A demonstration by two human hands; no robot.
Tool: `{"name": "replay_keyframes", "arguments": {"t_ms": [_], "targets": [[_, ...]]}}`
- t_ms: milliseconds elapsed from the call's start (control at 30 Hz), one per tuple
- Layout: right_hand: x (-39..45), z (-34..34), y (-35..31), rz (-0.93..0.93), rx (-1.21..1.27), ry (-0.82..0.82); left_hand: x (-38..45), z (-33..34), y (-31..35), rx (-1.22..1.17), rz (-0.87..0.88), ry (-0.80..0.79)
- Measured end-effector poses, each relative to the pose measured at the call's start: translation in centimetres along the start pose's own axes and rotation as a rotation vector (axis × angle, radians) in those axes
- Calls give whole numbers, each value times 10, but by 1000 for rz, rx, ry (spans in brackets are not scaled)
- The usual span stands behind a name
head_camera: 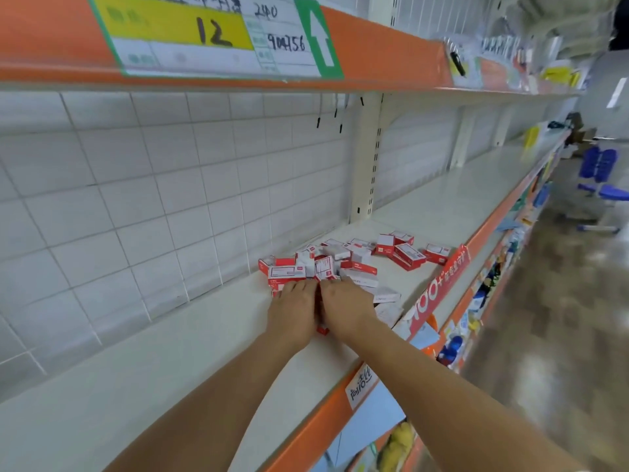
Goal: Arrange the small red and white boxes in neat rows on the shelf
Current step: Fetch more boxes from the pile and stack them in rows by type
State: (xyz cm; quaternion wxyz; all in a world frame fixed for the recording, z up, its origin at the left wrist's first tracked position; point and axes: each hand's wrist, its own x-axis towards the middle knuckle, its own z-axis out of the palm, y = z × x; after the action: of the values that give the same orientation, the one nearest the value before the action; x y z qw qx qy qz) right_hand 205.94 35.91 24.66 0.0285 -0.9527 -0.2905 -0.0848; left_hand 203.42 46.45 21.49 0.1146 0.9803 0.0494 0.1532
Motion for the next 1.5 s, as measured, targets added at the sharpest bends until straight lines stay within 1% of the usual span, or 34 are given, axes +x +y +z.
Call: {"name": "replay_keyframes", "arguments": {"t_ms": [167, 300, 433, 633, 833, 1000, 1133, 1333, 1500], "targets": [[3, 7, 7, 63, 33, -2, 10, 6, 2, 24, -79, -41], [9, 10, 13, 75, 74, -3, 14, 5, 6, 23, -136, 1], [16, 7, 13, 110, 155, -41, 11, 1, 9, 17, -158, 19], [15, 6, 17, 80, 319, -44, -14, -7, -5, 10, -229, 81], [3, 6, 1, -120, 419, -32, -51, -28, -22, 74, -327, 125], [-13, 9, -29, -285, 407, -87, -106, -52, -31, 15, -505, 198], [-34, 12, -68, -431, 407, -109, -165, -72, -34, 22, -651, 236], [-83, 2, -138, -652, 487, -132, -254, -106, -39, 66, -849, 312], [-132, -14, -203, -809, 499, -148, -332, -134, -43, 133, -945, 368]]}}
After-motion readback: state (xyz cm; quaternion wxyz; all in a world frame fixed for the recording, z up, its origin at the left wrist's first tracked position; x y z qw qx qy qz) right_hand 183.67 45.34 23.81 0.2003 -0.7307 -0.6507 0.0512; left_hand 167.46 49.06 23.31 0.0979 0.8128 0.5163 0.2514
